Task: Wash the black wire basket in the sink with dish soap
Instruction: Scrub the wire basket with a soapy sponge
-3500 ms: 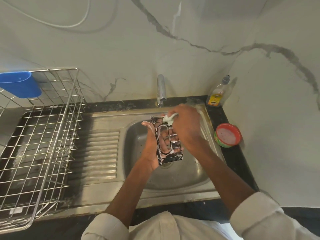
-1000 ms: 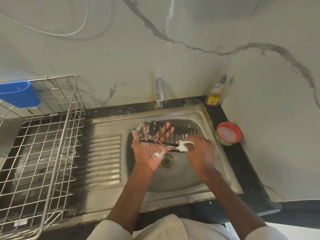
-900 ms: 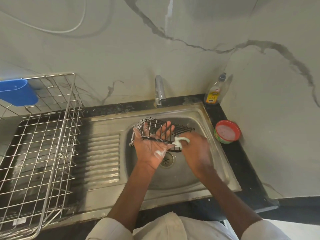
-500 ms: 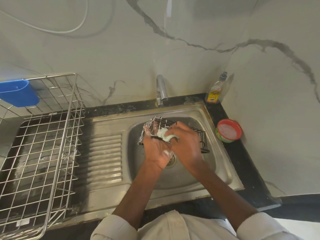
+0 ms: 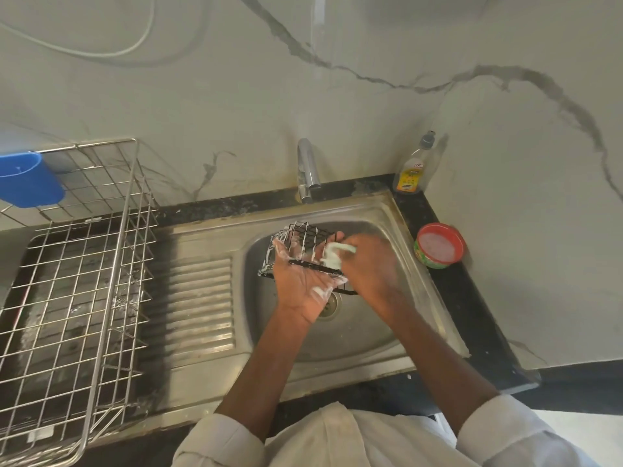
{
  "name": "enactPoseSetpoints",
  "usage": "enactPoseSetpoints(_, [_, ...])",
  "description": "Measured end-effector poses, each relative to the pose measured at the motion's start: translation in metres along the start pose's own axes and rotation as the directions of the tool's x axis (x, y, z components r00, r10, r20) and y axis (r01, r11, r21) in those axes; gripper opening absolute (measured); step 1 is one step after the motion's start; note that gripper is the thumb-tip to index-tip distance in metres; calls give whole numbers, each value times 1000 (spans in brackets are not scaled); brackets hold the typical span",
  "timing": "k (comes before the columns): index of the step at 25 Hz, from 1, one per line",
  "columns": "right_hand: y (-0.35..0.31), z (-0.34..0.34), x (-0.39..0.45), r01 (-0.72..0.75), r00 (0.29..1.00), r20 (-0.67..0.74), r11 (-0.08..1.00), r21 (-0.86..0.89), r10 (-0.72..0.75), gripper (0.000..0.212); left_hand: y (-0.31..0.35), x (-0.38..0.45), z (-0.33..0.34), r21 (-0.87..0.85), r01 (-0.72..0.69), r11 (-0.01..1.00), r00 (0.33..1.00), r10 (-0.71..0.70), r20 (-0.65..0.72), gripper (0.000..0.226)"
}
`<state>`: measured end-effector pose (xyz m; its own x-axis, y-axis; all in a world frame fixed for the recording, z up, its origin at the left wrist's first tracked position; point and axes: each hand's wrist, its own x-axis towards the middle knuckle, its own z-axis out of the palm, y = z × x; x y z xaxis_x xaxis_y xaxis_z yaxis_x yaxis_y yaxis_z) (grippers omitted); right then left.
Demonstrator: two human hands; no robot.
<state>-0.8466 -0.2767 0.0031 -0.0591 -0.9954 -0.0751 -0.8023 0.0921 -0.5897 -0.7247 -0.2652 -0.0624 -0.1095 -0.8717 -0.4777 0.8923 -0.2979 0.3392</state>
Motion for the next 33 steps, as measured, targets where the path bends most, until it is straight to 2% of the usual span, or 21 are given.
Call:
enactPoseSetpoints(1, [10, -3, -1, -60, 998, -26, 992, -115, 57, 17, 2, 0, 2, -23, 3, 1000, 1000, -3, 15, 68])
enactPoseSetpoints(2, [12, -3, -4, -69, 997, -47, 986, -153, 62, 19, 2, 1, 2, -47, 6, 999, 1000, -5, 29, 63])
enactPoseSetpoints(3, [8, 0, -8, -8, 999, -48, 996, -88, 4, 19, 1, 1, 1, -59, 5, 998, 1000, -4, 23, 60])
enactPoseSetpoints(4, [-2, 6, -13, 87, 996, -28, 995, 49, -86, 19, 1, 2, 0, -54, 5, 999, 1000, -4, 20, 61])
enactPoseSetpoints(6, [-20, 15, -12, 240, 971, -77, 937, 254, -227, 17, 0, -1, 1, -19, 12, 1000, 1000, -11, 18, 70])
enactPoseSetpoints(8, [-23, 17, 10, 231, 955, -249, 929, 289, -160, 16, -3, -3, 3, 16, 11, 1000, 999, -11, 30, 74])
enactPoseSetpoints(10, [-20, 15, 20, 180, 945, -310, 958, 224, -105, 17, -4, -5, 6, 23, 19, 1000, 999, -20, 49, 72])
enactPoseSetpoints(12, [-17, 17, 11, 258, 957, -181, 950, 178, -226, 20, -1, -2, 4, -18, 8, 1000, 999, -8, 39, 66])
enactPoseSetpoints(14, [-12, 17, -4, 262, 960, 21, 918, 299, -281, 28, 4, -2, 2, -53, 16, 998, 1000, -15, 25, 57])
enactPoseSetpoints(16, [-12, 10, -3, 52, 972, 155, 810, 585, -174, 35, 7, -1, -1, -25, 2, 1000, 1000, -1, 14, 62])
enactPoseSetpoints(17, [-13, 8, 0, -26, 977, 175, 741, 671, -124, 34, 7, -3, -1, 17, -3, 1000, 1000, 3, 13, 73])
enactPoseSetpoints(18, [-15, 9, 3, -39, 986, 145, 710, 703, -88, 32, 6, -3, -1, 47, 2, 999, 1000, -3, 15, 80])
enactPoseSetpoints(19, [-16, 10, 5, 20, 995, 60, 770, 637, -75, 29, 5, -3, -1, 59, 12, 998, 999, -14, 34, 81])
enactPoseSetpoints(21, [-7, 13, 6, 130, 988, -117, 947, 293, -99, 26, 6, -1, -2, 33, -7, 999, 999, 6, 36, 75])
enactPoseSetpoints(23, [7, 11, 4, 59, 983, -175, 997, 39, -51, 24, 8, -1, -3, 2, -4, 1000, 999, 4, 48, 78])
enactPoseSetpoints(24, [9, 10, 4, 27, 984, -179, 999, 21, -23, 22, 7, -3, 0, -7, -8, 1000, 999, 8, 48, 75])
enactPoseSetpoints(25, [5, 9, 3, 54, 984, -172, 995, 82, -39, 19, 6, -7, 4, -5, -13, 1000, 998, 14, 56, 68])
enactPoseSetpoints(27, [-16, 11, -1, 198, 975, -159, 938, 284, -158, 19, 2, -13, 9, 1, -30, 1000, 998, 30, 46, 63])
enactPoseSetpoints(29, [-26, 13, 4, 274, 950, -224, 922, 272, -216, 19, -3, -13, 9, 26, -3, 1000, 998, 1, 61, 64])
enactPoseSetpoints(30, [-23, 10, 11, 247, 950, -245, 946, 212, -193, 17, -5, -13, 7, 40, -7, 999, 999, 6, 35, 64])
enactPoseSetpoints(33, [6, -2, 22, 4, 983, -185, 999, 44, 4, 22, -8, -17, 9, 49, 14, 999, 999, -16, 37, 65])
